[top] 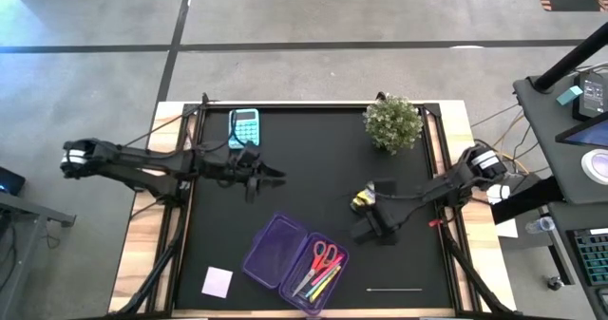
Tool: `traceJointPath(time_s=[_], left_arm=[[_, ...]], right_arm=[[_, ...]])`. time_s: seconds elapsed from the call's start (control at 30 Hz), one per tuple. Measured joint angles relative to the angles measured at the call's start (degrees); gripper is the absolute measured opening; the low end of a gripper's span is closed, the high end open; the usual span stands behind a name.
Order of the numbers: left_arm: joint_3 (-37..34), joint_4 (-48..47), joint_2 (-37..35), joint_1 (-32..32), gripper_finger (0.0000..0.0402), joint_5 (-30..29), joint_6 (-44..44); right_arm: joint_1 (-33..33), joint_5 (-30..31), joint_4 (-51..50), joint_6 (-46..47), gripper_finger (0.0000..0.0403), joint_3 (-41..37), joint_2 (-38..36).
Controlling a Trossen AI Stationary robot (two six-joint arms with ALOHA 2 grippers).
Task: Pack school essentials
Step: Put the yellow crayon box into the purple supply box
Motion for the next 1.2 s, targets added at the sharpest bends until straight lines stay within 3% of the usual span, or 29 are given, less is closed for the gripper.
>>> traceJointPath(time_s=[0.13,0.53,1.0,1.2], left_arm=[[-0.02,2.38,3.13,0.03,0.0141,0.00,3.22],[0.00,3.77,9.99,0.03,0.0141,0.04,4.63],[-0.07,7.82,14.29,0.03,0.0141,0.09,6.01],[-0.02,7.79,18.00,0.03,0.0141,-0.05,11.96]], right_arm=[[2.23,8.46,0.86,-5.94,0.0143,-5.58,-0.41],[1.27,7.10,26.11,1.16,0.0137,-21.38,-8.58],[-4.99,8.87,49.62,0.37,0.0137,-22.76,-6.03],[-7.35,9.14,49.64,3.53,0.0137,-20.63,-8.42]])
